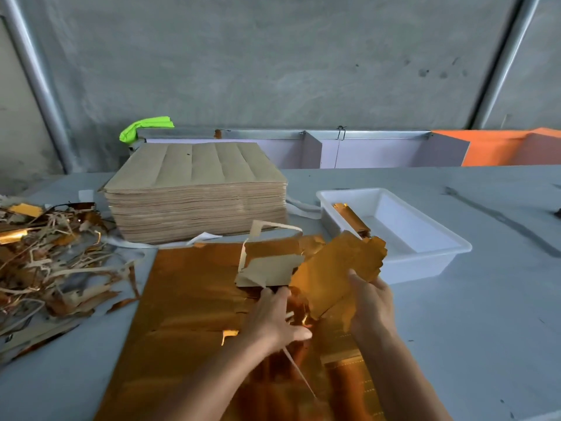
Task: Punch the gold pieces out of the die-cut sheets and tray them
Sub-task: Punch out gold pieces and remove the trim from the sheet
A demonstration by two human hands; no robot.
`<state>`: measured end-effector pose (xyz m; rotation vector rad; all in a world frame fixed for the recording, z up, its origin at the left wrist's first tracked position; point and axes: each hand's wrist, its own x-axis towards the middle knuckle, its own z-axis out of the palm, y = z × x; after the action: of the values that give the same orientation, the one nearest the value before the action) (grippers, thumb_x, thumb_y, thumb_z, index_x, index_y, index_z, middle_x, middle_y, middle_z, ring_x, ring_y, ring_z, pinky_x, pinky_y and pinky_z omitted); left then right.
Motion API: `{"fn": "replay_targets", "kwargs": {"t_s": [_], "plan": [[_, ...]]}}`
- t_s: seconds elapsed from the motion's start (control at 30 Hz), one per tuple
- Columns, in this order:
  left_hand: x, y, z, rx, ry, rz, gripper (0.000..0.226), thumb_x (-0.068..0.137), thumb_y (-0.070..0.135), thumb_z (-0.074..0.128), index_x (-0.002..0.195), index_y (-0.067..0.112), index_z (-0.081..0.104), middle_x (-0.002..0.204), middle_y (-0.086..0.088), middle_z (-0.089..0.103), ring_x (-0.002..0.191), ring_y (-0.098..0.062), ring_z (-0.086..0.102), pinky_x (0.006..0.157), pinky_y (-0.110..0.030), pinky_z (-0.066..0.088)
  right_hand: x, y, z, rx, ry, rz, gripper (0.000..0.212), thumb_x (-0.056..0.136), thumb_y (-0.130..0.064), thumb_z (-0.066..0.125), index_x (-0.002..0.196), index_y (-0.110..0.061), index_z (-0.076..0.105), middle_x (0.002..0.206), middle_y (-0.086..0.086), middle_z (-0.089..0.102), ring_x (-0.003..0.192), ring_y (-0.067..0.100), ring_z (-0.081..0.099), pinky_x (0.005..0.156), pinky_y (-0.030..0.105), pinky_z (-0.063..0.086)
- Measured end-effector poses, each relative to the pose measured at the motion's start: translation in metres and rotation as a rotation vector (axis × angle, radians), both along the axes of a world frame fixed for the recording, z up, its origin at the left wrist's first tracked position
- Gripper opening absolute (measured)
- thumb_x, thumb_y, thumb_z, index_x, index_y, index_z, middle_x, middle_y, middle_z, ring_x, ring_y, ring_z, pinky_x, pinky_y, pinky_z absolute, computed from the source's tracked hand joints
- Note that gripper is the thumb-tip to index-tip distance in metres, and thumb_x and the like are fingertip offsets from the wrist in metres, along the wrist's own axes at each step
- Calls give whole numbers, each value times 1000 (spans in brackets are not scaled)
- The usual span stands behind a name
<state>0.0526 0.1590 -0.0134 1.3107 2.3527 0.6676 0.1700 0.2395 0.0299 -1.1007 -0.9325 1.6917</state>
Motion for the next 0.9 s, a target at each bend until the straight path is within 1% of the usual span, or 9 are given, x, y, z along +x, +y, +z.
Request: {"fn": "replay_targets", "kwargs": {"t_s": [0.13, 0.23, 0.37, 0.43, 0.53, 0.63, 0.7, 0.8, 0.9], "plan": [[-2, 1, -14, 57, 199, -3, 33, 90, 35, 62, 118, 18, 56, 124, 4, 47, 104, -11, 51, 79, -17, 43, 17, 16, 9, 97, 9, -201, 13, 98, -23, 53, 108, -19, 59, 105, 4, 65, 92, 24, 63, 78, 39, 54], [-9, 4, -12, 42, 66, -56, 41, 84, 47, 65, 113, 19, 57, 119, 12, 45, 104, -9, 52, 76, -14, 39, 25, 28, 13, 217, 17, -362, 19, 99, -23, 49, 82, -26, 58, 82, -11, 62, 75, 9, 60, 67, 30, 51], [-18, -1, -4, 201, 52, -16, 42, 86, 53, 58, 70, 13, 55, 75, 4, 53, 67, -11, 52, 68, -23, 44, 17, 29, 7, 392, -47, -433, 26, 100, -23, 47, 77, -31, 56, 67, -11, 59, 65, 17, 59, 63, 24, 49], [-24, -2, 0, 370, 105, 165, 35, 87, 45, 61, 76, 11, 61, 78, 2, 61, 70, -12, 57, 69, -27, 49, 7, 31, 3, 481, -134, -407, 24, 99, -19, 47, 79, -27, 59, 68, -11, 58, 64, 15, 57, 61, 28, 47], [-34, -2, 4, 469, 62, 422, 28, 82, 30, 72, 94, 15, 52, 96, -1, 61, 76, -14, 57, 58, -21, 47, -17, 25, -8, 620, -313, -240, 21, 99, -16, 44, 88, -15, 61, 69, -3, 55, 66, 24, 53, 63, 43, 50], [-54, 0, 3, 225, 91, 597, 79, 72, 23, 82, 133, 15, 33, 133, -13, 38, 112, -27, 49, 83, -31, 49, -40, 15, -16, 799, -498, -95, 18, 101, -21, 41, 93, -15, 56, 67, -8, 53, 59, 17, 55, 54, 28, 49], [-71, 3, 4, 47, 70, 639, 99, 66, 29, 85, 142, 18, 22, 139, -14, 30, 121, -32, 44, 92, -39, 47, -51, 12, -20, 947, -653, -51, 14, 99, -17, 44, 94, -17, 57, 66, -11, 53, 57, 7, 52, 51, 18, 41], [-89, 12, 7, -32, -94, 596, 97, 70, 48, 79, 143, 14, 25, 141, -14, 37, 125, -31, 45, 90, -38, 48, -64, 8, -26, 1031, -836, 57, 16, 97, -6, 46, 104, -9, 60, 85, 7, 67, 74, 24, 63, 68, 34, 53], [-91, 23, 5, -9, -106, 540, 81, 76, 48, 74, 136, 10, 35, 133, -11, 51, 115, -27, 56, 68, -26, 46, -68, 2, -29, 1032, -851, 99, 16, 95, -3, 49, 105, -6, 60, 95, 13, 69, 85, 30, 65, 79, 43, 54]]}}
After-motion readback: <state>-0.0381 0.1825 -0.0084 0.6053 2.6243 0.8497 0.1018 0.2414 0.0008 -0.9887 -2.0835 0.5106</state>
